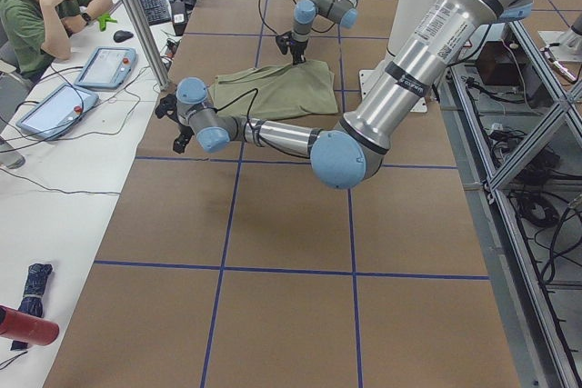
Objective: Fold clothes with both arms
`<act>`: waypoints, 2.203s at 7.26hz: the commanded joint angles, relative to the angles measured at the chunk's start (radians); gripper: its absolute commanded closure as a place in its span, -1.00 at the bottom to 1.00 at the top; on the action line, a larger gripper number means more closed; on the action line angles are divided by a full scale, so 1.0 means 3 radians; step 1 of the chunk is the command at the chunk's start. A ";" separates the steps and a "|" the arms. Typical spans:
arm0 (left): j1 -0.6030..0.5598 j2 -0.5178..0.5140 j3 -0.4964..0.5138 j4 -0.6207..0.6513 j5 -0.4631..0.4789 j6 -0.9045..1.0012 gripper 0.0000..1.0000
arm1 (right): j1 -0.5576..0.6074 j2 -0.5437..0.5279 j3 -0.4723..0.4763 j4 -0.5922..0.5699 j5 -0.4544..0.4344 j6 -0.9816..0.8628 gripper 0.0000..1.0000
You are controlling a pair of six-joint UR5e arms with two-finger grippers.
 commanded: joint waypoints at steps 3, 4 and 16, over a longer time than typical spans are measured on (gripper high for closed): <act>0.0000 -0.0005 0.0000 0.0001 -0.0002 0.0000 -1.00 | 0.0041 -0.0245 0.0213 0.0012 -0.0008 0.0036 -1.00; 0.0000 -0.0005 0.0000 -0.0004 -0.0002 0.0000 -1.00 | 0.0102 -0.0225 0.0203 0.0037 -0.0003 0.0041 -1.00; 0.0005 -0.0005 -0.0026 0.0006 -0.0002 -0.0025 -1.00 | 0.0343 0.0368 -0.0666 0.0493 -0.0013 0.0154 -1.00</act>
